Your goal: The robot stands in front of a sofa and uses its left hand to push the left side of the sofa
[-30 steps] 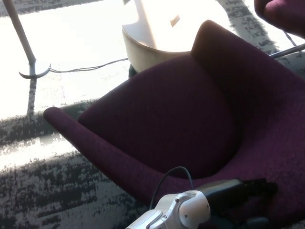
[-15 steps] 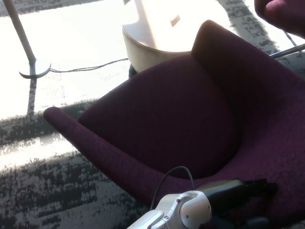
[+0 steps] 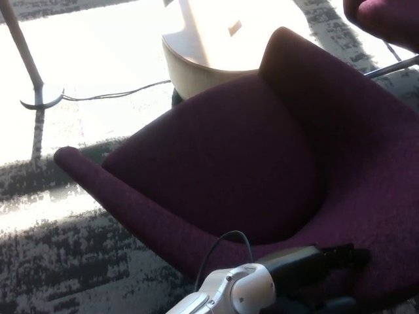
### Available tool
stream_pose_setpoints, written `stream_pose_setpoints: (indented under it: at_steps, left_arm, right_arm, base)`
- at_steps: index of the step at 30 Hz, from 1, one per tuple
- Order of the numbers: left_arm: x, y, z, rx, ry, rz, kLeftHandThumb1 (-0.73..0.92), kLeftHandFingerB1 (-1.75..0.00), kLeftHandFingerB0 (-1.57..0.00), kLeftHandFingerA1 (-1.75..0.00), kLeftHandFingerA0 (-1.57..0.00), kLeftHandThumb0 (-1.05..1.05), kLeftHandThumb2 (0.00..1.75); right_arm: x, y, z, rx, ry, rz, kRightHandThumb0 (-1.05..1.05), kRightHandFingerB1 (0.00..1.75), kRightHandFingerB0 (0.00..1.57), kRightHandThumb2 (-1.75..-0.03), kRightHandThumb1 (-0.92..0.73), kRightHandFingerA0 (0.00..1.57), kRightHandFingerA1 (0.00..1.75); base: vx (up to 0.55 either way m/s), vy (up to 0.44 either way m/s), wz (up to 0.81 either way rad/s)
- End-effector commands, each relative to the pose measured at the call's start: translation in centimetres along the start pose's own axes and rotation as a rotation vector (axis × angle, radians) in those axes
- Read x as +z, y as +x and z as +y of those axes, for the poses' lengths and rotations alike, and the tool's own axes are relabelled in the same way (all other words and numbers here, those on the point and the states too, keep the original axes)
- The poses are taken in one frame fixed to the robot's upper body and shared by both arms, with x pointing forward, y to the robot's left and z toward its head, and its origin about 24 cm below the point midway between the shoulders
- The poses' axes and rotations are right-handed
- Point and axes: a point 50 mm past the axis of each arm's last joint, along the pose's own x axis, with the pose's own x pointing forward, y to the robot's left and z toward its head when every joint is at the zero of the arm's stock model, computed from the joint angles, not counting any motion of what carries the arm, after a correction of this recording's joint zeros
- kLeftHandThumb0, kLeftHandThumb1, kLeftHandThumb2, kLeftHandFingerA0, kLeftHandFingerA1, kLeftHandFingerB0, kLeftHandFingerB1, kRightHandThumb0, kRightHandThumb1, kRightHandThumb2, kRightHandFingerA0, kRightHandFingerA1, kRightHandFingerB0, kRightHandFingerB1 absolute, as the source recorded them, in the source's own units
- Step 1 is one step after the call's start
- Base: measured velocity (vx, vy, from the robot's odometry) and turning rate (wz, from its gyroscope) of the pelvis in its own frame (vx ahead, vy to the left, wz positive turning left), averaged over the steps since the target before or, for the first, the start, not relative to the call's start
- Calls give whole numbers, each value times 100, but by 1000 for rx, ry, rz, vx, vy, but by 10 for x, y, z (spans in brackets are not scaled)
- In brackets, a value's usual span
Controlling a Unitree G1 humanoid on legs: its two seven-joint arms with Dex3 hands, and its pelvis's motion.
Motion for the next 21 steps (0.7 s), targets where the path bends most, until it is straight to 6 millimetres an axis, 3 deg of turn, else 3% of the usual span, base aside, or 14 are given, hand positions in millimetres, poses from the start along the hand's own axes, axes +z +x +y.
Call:
stream_pose_setpoints:
  at_steps: [1, 2, 8, 9, 10, 11, 14, 15, 19, 21]
  left_arm:
    - [-13, -10, -6, -48, -34, 23, 90, -24, -6, -35, -6, -94, 80]
    - [-24, -17, -1, -46, -54, 54, 79, -20, -8, -34, 0, -90, 122]
    - [-40, -29, 3, -27, -102, 82, 79, -21, -10, -36, 0, -92, 123]
    - [-47, -35, 4, -21, -103, 102, 92, -25, -3, -31, -4, -94, 81]
    - [-50, -37, 5, -15, -105, 104, 83, -22, -12, -34, -5, -95, 124]
    - [-52, -39, 5, -10, -121, 112, 84, -22, -7, -30, -7, -102, 87]
    - [-55, -41, 5, -6, -144, 123, 84, -22, -7, -30, -7, -102, 87]
    - [-60, -45, 5, -5, -148, 127, 84, -21, -6, -25, 0, -89, 124]
    - [-68, -52, 5, -3, -154, 130, 84, -21, -6, -25, 0, -89, 124]
    - [-81, -66, 7, 40, -235, 139, 77, -25, -11, -29, 0, -86, 120]
  right_arm:
    - [-3, -2, -1, -6, 6, 12, -43, 45, 66, -60, -67, 71, 63]
    - [-3, -2, -2, -11, 40, 22, -44, 44, 69, -60, -65, 73, 61]
    - [-4, -3, -1, -10, 44, 32, -46, 43, 67, -60, -67, 73, 60]
    - [-4, -3, -2, -13, 67, 34, -47, 43, 70, -60, -66, 73, 64]
    - [-4, -2, -2, -15, 68, 32, -47, 43, 70, -60, -66, 74, 62]
    - [-3, -2, -2, -16, 66, 30, -46, 43, 71, -60, -66, 75, 63]
    - [-3, -2, -2, -18, 64, 29, -46, 43, 71, -60, -66, 75, 63]
    - [-3, -2, -2, -14, 41, 24, -46, 43, 68, -61, -67, 73, 62]
    - [-4, -2, -2, -9, 5, 17, -46, 43, 68, -61, -67, 73, 62]
    - [-4, -2, -2, -6, 5, 17, -44, 44, 67, -60, -67, 74, 66]
  base:
    - [0, 0, 0]
    - [0, 0, 0]
    - [0, 0, 0]
    - [0, 0, 0]
    - [0, 0, 0]
    - [0, 0, 0]
    - [0, 0, 0]
    - [0, 0, 0]
    - [0, 0, 0]
    - [0, 0, 0]
